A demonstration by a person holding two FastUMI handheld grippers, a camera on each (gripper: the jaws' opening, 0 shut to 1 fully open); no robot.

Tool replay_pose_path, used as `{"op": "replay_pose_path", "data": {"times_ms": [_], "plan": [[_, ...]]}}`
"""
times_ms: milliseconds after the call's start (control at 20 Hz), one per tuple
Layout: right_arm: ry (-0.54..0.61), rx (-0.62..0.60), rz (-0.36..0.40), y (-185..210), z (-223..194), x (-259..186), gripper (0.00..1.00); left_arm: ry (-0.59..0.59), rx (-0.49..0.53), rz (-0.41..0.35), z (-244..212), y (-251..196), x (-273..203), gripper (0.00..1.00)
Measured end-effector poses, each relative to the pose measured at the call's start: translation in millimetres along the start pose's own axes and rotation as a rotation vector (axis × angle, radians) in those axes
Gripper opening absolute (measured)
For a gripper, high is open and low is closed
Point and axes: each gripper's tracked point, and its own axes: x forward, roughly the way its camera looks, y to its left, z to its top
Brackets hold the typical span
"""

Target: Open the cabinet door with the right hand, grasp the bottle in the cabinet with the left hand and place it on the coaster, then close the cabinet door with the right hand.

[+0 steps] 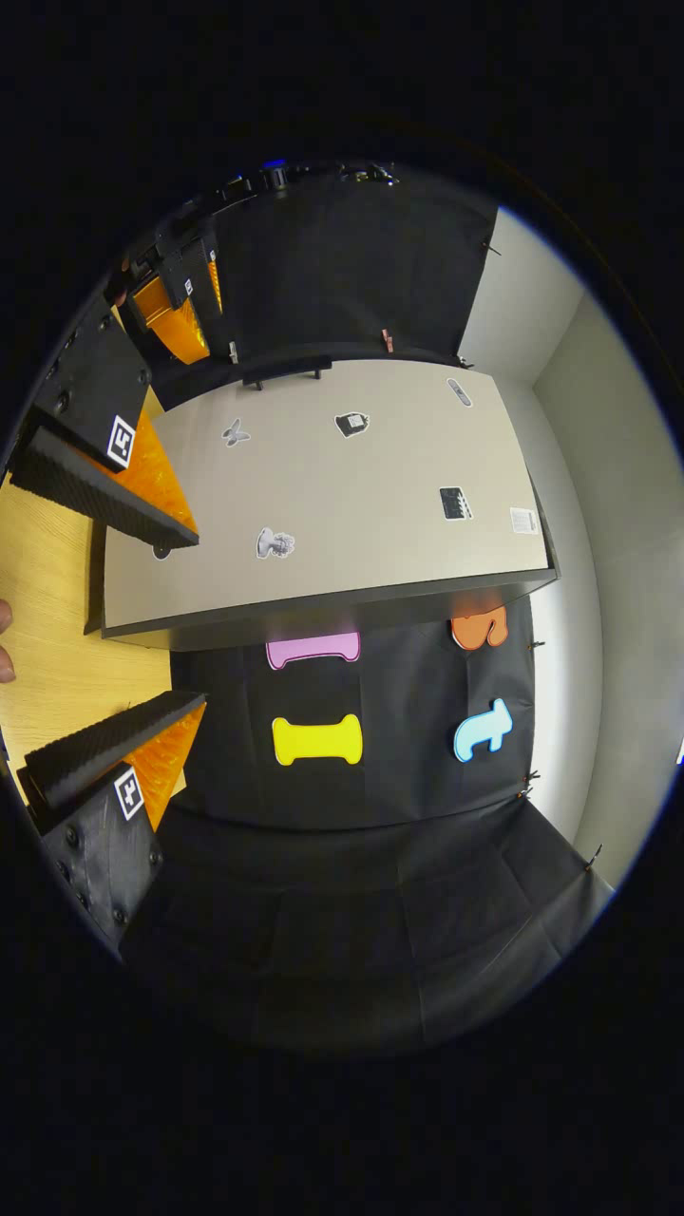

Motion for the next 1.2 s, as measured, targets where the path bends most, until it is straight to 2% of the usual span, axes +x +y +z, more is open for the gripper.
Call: {"op": "replay_pose_path", "data": {"times_ms": [750, 800, 850, 1200], "plan": [[0.004, 0.006, 0.015, 4.4, -2.3, -2.7, 0.98, 0.001, -0.012, -0.002, -2.7, -1.1, 2.6, 0.95], [0.004, 0.005, 0.014, 4.4, -2.2, -2.6, 1.00, 0.000, -0.013, -0.005, -2.5, -1.7, 2.3, 0.95], [0.004, 0.005, 0.014, 4.4, -2.2, -2.6, 0.98, 0.002, -0.014, -0.006, -2.1, -1.8, 2.7, 0.95], [0.013, 0.005, 0.014, 3.2, -5.2, -0.3, 0.98, 0.011, -0.018, -0.003, -6.6, -1.9, 5.9, 0.95]]}}
